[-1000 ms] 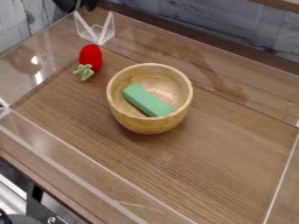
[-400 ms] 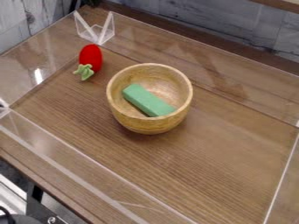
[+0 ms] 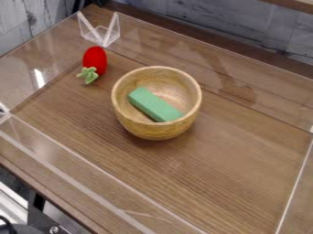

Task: Move the red fruit to the left side of the table

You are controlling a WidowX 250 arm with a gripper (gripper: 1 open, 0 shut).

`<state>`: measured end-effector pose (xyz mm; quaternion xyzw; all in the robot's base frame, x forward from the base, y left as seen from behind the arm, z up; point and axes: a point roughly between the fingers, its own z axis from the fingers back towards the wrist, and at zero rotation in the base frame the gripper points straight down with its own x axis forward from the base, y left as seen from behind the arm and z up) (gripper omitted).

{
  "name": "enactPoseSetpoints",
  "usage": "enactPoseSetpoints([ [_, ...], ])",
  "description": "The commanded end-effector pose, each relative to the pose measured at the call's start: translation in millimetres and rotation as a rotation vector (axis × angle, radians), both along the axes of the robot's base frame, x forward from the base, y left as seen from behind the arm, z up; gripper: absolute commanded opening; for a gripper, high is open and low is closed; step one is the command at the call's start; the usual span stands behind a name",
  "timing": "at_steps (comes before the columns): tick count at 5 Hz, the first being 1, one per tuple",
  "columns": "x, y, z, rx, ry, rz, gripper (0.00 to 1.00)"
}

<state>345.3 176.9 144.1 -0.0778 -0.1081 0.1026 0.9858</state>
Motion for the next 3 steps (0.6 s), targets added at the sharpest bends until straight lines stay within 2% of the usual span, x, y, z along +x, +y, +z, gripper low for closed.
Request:
enactPoseSetpoints([
  [1, 14.1, -0.3, 10.0, 0.039, -0.045, -0.043, 0.0],
  [2, 21.4, -2.3, -1.8, 0.043, -0.033, -0.087, 0.0],
  [3, 23.9, 4.4, -10.8, 0.047, -0.02, -0.059, 1.0],
])
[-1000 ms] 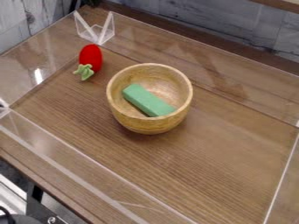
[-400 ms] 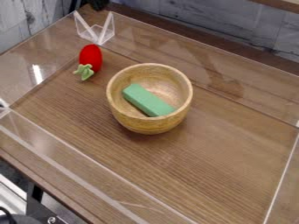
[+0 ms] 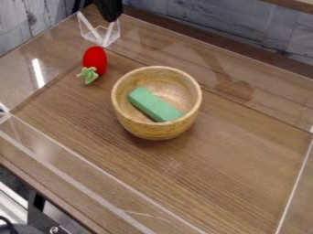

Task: Move the red fruit to the left side of the table

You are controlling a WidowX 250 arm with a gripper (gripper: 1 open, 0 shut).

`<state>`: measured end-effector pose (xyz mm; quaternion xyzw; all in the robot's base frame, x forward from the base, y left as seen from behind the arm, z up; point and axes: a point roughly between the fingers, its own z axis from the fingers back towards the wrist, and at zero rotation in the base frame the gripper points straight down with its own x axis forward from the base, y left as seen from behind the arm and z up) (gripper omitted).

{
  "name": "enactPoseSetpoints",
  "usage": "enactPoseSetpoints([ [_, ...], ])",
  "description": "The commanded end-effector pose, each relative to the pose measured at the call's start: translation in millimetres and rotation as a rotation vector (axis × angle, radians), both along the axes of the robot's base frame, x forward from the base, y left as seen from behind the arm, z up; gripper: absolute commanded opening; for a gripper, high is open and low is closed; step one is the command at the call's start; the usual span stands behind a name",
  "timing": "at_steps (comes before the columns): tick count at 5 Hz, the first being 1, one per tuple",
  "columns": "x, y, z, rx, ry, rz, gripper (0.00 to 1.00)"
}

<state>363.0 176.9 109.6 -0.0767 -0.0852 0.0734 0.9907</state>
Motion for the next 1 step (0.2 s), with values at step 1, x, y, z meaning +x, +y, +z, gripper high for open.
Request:
enactPoseSetpoints([
  [1, 9.3, 10.6, 15.3, 0.044, -0.052, 0.03, 1.0],
])
